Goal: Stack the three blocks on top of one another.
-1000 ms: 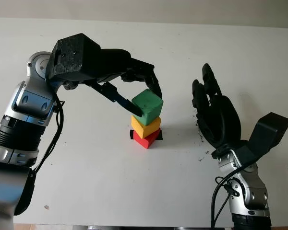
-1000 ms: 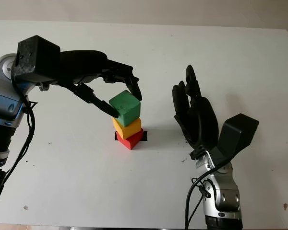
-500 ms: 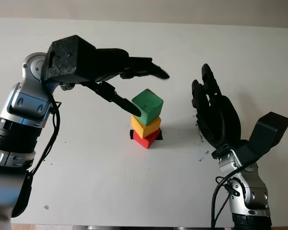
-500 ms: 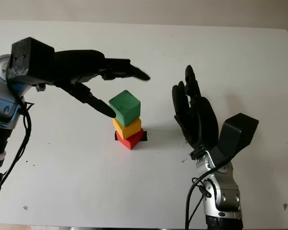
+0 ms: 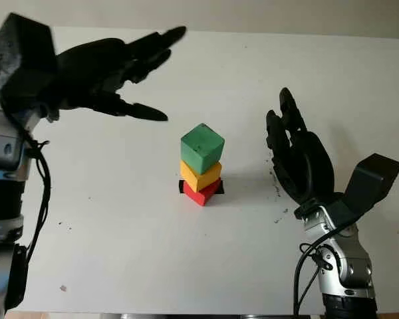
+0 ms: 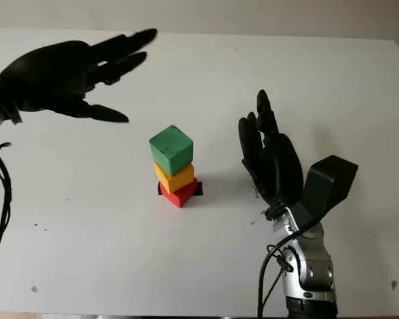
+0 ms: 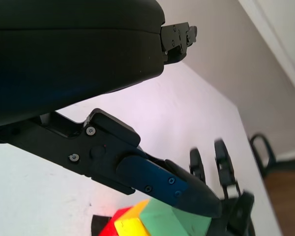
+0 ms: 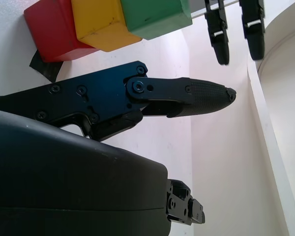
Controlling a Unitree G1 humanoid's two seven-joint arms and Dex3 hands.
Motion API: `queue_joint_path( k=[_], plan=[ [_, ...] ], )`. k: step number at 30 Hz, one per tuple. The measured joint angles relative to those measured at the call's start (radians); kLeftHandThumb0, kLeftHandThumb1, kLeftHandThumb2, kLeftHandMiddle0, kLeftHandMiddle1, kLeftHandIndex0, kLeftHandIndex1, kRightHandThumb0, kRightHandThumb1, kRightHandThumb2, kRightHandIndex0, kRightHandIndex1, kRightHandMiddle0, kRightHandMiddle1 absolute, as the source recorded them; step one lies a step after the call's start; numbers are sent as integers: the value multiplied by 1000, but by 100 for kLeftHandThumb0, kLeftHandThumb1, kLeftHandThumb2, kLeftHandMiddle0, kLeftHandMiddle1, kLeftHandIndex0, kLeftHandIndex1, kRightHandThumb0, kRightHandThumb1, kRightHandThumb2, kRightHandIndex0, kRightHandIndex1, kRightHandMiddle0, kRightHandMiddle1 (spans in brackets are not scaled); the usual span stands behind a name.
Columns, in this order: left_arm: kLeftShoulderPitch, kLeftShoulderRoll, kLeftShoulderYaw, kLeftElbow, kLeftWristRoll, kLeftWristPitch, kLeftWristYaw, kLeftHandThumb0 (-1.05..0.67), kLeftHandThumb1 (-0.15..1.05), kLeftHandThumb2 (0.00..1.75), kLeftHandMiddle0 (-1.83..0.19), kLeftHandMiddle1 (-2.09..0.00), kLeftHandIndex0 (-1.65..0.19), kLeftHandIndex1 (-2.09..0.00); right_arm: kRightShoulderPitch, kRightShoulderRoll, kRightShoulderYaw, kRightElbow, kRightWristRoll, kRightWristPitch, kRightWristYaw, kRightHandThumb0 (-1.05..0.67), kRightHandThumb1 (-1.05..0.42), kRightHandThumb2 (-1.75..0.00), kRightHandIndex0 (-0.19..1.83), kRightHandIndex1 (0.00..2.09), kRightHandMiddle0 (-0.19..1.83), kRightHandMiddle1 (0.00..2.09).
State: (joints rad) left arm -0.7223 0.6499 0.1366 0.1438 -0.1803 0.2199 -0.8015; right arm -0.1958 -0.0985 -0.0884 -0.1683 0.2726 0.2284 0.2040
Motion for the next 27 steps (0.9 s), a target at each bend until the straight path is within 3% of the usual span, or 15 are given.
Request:
queue_joint_path(
  k=[2, 4, 7, 12, 19, 27],
  plan=[
    [69, -35, 66, -45, -48, 32, 85, -88, 104, 50, 19, 0, 19, 0, -6, 0, 1, 7, -4, -9, 1, -69, -105, -42, -19, 0, -19, 0],
    [157, -92, 128, -102, -92, 25, 171, -84, 105, 60, 19, 0, 19, 0, -10, 0, -1, 16, -9, -15, 1, -69, -105, -43, -19, 0, -19, 0],
    [281, -187, 176, -145, -127, -51, 266, -79, 105, 61, 19, 0, 19, 0, -15, 0, -5, 28, -10, -23, 1, -68, -105, -44, -19, 0, -19, 0],
    [418, -311, 173, -154, -108, -190, 384, -76, 105, 65, 19, 0, 19, 0, -24, 0, -6, 63, -20, -32, -7, -67, -105, -45, -19, 0, -19, 0],
    [524, -409, 124, -169, -89, -315, 434, -77, 105, 66, 19, 0, 19, 0, -41, -2, 1, 109, -74, -67, -16, -69, -105, -53, -19, 0, -19, 0],
    [579, -477, 80, -169, -78, -352, 499, -77, 105, 67, 19, 0, 19, 0, -45, -2, 1, 115, -82, -72, -21, -69, -105, -57, -19, 0, -19, 0]
  ],
)
